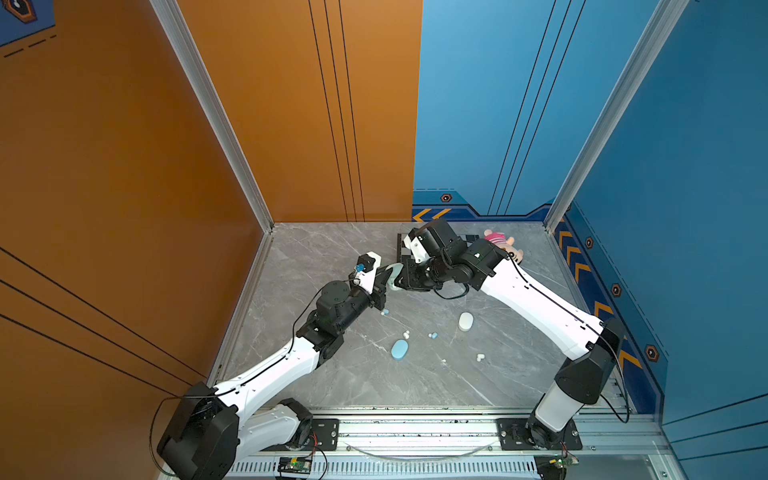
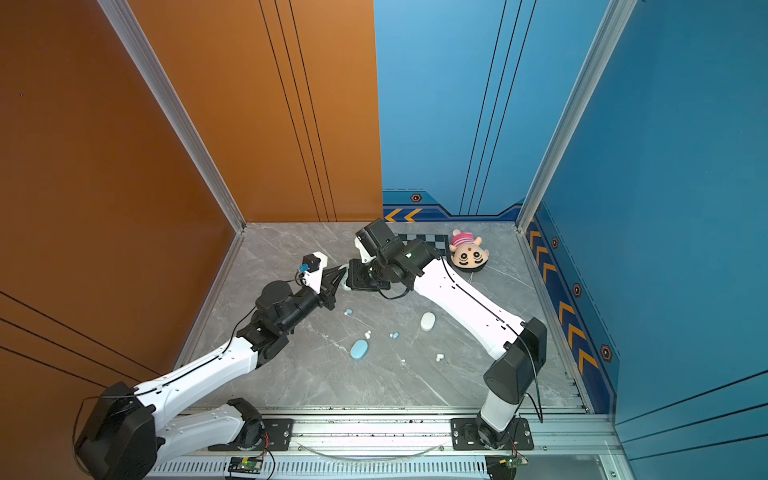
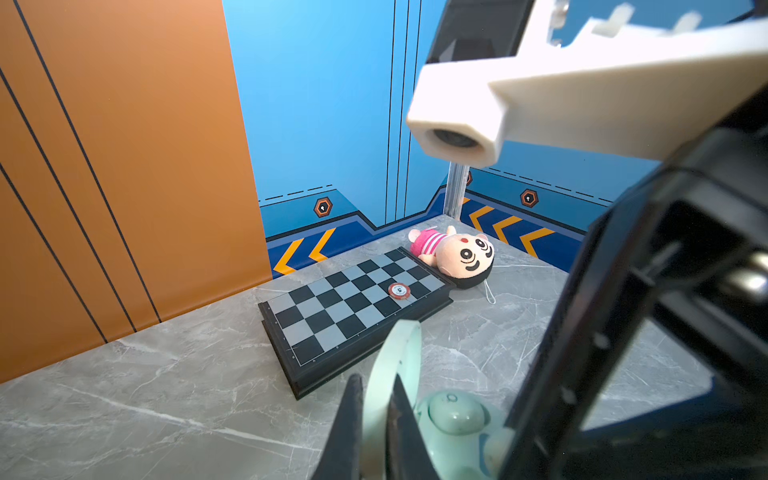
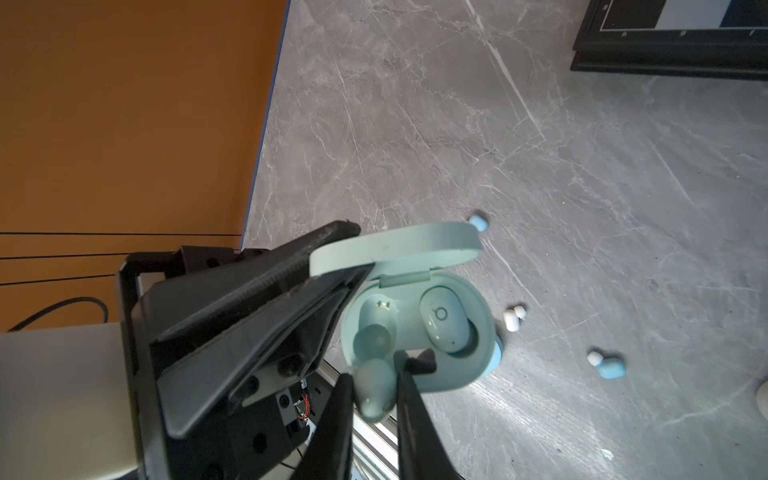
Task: Insert the wireless bluetooth earbuds into the charging case
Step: 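Lift the second earbud with the right gripper to the open case, then press the second earbud into the empty case slot with the right gripper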
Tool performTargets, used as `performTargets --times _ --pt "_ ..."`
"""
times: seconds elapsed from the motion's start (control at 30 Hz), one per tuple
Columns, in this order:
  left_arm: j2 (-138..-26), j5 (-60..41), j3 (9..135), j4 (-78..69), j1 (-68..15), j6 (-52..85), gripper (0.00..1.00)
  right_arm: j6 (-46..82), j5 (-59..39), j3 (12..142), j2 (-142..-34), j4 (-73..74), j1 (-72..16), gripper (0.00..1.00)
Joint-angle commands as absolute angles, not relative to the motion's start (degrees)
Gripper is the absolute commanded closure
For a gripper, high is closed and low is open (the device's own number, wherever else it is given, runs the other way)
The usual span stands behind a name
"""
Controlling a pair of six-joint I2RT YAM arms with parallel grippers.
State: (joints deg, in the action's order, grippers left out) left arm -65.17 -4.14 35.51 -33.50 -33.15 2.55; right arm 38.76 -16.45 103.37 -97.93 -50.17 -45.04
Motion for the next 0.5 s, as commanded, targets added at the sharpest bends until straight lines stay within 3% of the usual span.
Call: performTargets --times 0.0,0.47 --pt "-64.52 -4.53 37.47 -35.16 -33.94 1.77 1.00 37.76 -15.21 104.41 -98.87 -51.72 -45.19 0.80" --pt "-64.08 -4.97 37.22 -35.07 -34.28 1.52 1.00 38.67 -15.04 104.45 -98.39 -51.62 -43.78 0.81"
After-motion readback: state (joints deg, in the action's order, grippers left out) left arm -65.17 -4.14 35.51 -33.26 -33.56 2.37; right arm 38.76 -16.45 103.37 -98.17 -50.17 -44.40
